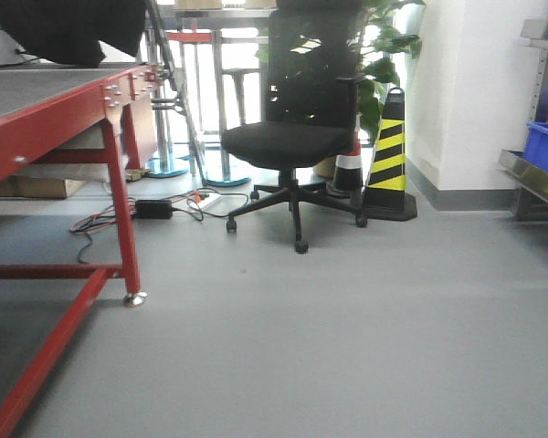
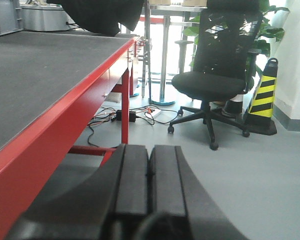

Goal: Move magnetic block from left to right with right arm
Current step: 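Turn the base past the chair toward the other mat surface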

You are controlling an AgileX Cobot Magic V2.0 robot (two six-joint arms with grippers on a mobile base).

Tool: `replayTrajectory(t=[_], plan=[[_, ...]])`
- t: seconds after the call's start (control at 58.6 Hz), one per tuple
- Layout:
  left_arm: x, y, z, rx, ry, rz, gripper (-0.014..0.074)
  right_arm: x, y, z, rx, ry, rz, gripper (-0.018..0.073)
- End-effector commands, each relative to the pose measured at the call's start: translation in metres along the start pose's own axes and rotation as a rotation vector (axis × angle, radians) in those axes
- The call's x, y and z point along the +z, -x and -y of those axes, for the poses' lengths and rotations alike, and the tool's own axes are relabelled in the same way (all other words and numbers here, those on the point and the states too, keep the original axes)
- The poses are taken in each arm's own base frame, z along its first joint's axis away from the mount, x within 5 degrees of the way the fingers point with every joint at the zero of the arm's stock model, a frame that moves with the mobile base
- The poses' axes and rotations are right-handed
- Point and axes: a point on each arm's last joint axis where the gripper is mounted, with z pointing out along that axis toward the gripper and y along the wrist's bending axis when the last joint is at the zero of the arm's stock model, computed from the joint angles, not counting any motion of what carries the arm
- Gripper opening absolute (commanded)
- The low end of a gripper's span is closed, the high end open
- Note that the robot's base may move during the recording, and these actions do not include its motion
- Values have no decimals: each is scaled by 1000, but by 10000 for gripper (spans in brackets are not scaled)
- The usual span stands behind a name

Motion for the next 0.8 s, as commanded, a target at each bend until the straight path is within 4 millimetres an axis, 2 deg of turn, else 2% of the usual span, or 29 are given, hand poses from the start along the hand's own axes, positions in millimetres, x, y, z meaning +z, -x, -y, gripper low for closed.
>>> replayTrajectory(t=[0.0,0.785], plan=[[-1,5,0,-6,-4,80,-117,-2,16,0,-17,-8,106,192],[-1,5,0,-6,-4,80,-117,-2,16,0,-17,-8,106,192]])
